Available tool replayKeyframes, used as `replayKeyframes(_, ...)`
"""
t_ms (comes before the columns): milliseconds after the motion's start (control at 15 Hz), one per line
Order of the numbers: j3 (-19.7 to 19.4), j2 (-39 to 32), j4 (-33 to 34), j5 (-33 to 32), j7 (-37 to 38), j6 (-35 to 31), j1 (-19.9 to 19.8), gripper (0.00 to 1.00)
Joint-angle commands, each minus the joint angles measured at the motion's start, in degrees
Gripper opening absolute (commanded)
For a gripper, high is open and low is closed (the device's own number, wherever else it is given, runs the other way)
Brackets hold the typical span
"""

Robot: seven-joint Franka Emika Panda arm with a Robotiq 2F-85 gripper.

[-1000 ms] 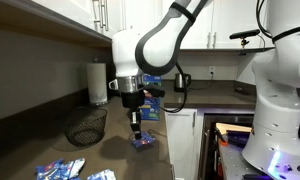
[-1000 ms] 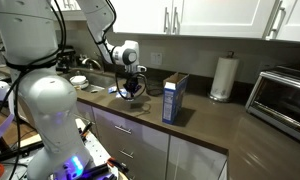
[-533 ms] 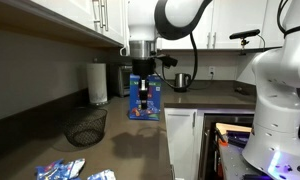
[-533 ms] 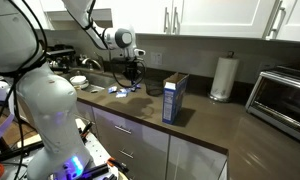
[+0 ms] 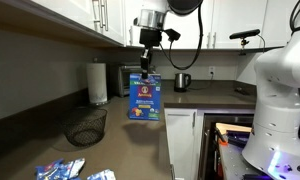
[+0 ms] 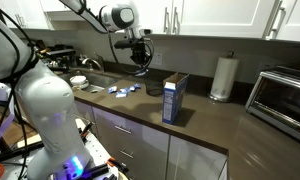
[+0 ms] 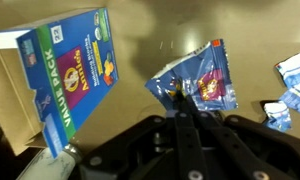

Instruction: Put the pack that closest to the box into the box

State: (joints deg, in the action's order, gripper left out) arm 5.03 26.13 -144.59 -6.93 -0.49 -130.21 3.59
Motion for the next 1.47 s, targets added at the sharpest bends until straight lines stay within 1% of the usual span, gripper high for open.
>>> replayKeyframes(0,-0.82,2.76,2.69,-1.41,1.9,2.52,-2.54,0.0)
replayKeyframes(400,-0.92,3.46,6.26,-5.67,6.84,2.0,-7.86,0.0)
replayKeyframes(800,-0.51,1.48,6.92,-11.91,14.04,0.42,-13.25,0.0)
replayKeyframes(1133,-0.83,-2.08,7.29,-15.06,17.98,-1.31,-15.16,0.0)
replayKeyframes(1400,-0.92,-6.06,7.74,-18.4,20.86,-5.15,-16.0,0.0)
